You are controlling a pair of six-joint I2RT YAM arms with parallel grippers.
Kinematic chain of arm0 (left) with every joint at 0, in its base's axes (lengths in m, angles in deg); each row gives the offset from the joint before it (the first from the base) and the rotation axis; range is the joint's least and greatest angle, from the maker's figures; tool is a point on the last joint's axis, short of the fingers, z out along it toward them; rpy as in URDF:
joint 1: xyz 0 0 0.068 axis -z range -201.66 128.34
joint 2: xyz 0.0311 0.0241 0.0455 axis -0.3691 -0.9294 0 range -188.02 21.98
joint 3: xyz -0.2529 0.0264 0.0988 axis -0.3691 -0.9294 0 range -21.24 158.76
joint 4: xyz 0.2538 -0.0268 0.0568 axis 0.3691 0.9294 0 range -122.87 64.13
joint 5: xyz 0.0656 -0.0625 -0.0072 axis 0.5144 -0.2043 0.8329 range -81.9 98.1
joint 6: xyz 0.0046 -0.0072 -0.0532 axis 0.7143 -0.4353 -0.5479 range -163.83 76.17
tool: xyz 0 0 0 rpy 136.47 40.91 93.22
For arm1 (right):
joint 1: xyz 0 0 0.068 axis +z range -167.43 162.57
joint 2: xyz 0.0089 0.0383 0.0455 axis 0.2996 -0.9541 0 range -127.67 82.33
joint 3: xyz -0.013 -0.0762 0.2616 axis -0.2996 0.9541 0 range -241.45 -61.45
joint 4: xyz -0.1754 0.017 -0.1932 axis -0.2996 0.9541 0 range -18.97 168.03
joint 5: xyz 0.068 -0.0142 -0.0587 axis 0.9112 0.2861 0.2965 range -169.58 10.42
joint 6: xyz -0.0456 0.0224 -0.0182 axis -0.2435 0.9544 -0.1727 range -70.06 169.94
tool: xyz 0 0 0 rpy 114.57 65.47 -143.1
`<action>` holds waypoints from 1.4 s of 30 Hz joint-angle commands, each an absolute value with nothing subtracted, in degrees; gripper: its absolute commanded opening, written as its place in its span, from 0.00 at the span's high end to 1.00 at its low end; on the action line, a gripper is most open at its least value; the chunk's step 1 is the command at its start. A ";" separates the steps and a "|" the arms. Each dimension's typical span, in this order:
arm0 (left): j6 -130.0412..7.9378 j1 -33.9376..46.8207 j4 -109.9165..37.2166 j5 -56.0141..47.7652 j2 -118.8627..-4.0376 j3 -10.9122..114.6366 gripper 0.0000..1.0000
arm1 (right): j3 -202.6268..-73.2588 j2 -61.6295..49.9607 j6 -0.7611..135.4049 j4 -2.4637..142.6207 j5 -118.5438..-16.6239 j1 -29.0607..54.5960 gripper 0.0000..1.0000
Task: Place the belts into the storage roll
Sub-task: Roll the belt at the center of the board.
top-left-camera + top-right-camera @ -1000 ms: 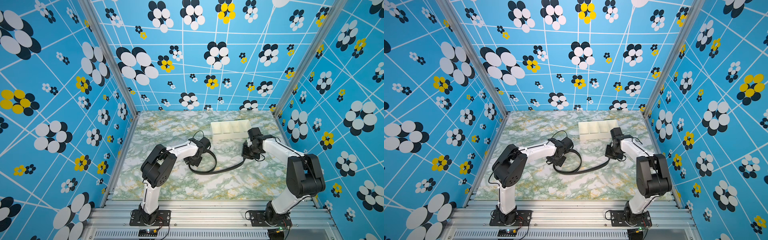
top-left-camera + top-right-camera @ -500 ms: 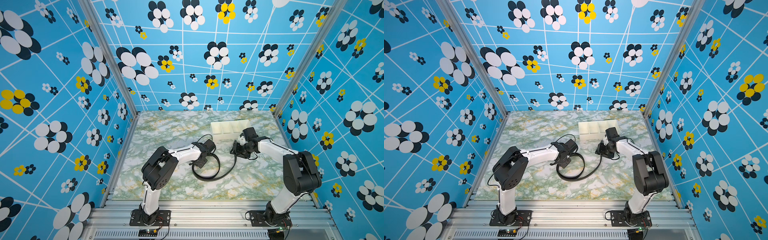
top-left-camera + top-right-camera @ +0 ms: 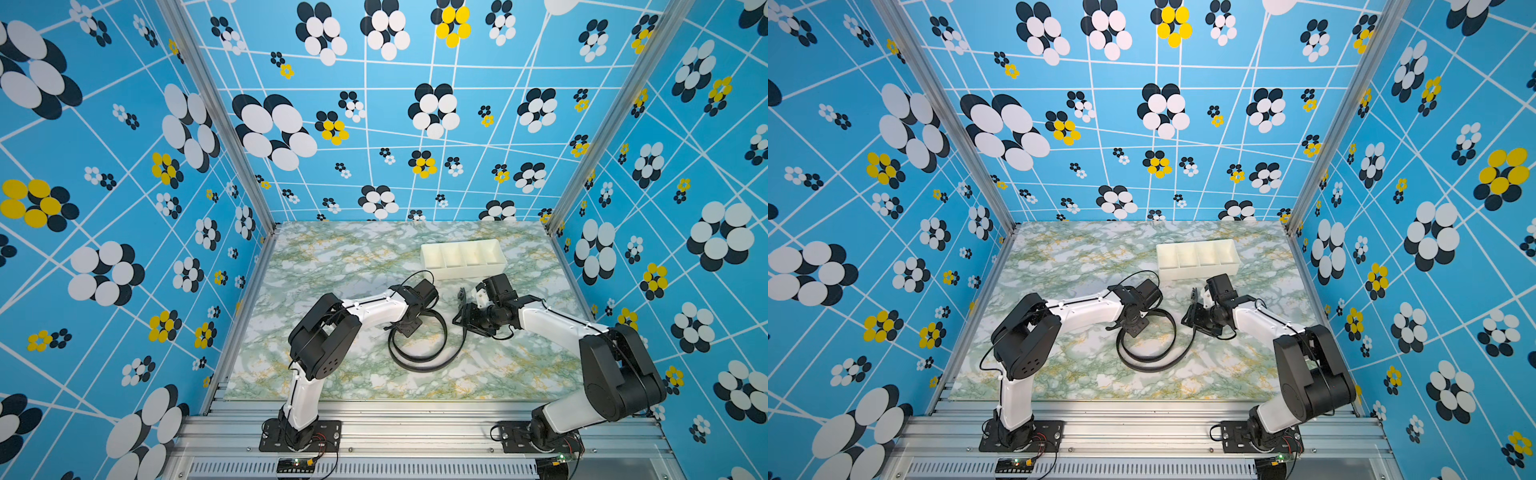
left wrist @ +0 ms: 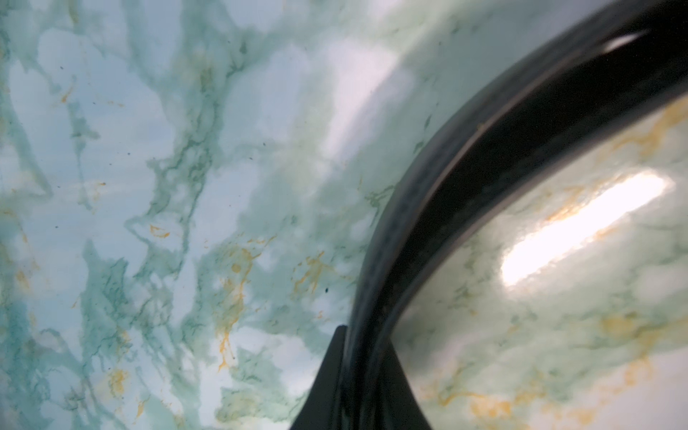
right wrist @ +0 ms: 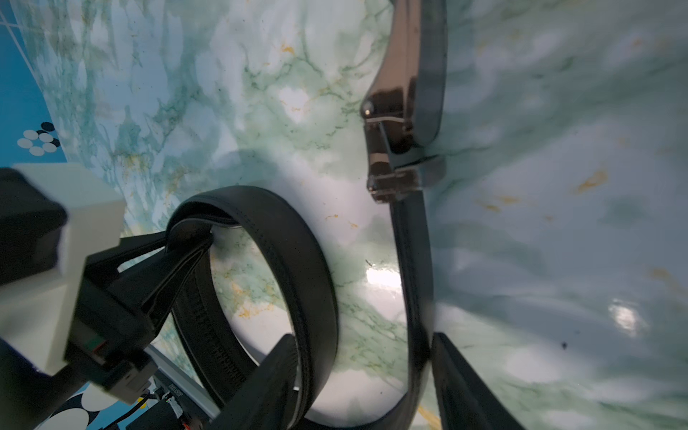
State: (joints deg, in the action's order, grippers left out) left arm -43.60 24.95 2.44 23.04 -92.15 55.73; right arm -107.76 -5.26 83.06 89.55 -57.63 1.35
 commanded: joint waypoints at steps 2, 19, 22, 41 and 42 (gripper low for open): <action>-42.27 26.24 0.44 20.70 -94.41 56.87 0.85 | -107.18 -5.19 85.04 87.01 -56.99 2.14 0.40; -38.34 27.21 -0.61 19.03 -95.71 60.05 0.83 | -114.11 -13.20 78.79 91.98 -63.44 8.23 0.49; -38.12 27.21 -0.37 18.85 -96.05 60.57 0.83 | -114.76 -14.67 78.20 92.05 -64.44 8.39 0.57; -49.37 25.31 3.50 26.24 -90.88 64.54 0.58 | -116.94 -14.58 78.85 96.05 -70.48 10.45 0.94; -50.51 25.15 3.99 25.90 -90.22 64.52 0.58 | -117.27 -14.46 78.78 96.66 -70.97 10.66 0.94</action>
State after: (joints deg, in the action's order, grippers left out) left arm -46.07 26.00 1.85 26.10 -95.25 63.81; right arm -115.58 -15.10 78.03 92.94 -68.25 9.85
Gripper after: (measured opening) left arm 0.418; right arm 0.125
